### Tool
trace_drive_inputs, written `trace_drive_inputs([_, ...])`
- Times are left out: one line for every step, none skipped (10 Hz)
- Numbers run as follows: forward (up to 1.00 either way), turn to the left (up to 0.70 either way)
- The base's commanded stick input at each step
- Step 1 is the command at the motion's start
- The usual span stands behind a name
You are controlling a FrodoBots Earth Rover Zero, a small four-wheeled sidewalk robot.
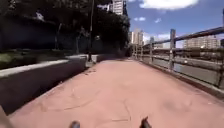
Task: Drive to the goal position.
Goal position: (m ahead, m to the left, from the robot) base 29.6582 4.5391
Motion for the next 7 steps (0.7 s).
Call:
trace_drive_inputs([1.0,-0.4])
trace_drive_inputs([1.0,-0.28])
trace_drive_inputs([1.0,-0.06])
trace_drive_inputs([1.0,0.0])
trace_drive_inputs([1.0,0.0])
trace_drive_inputs([1.0,0.0])
trace_drive_inputs([1.0,0.0])
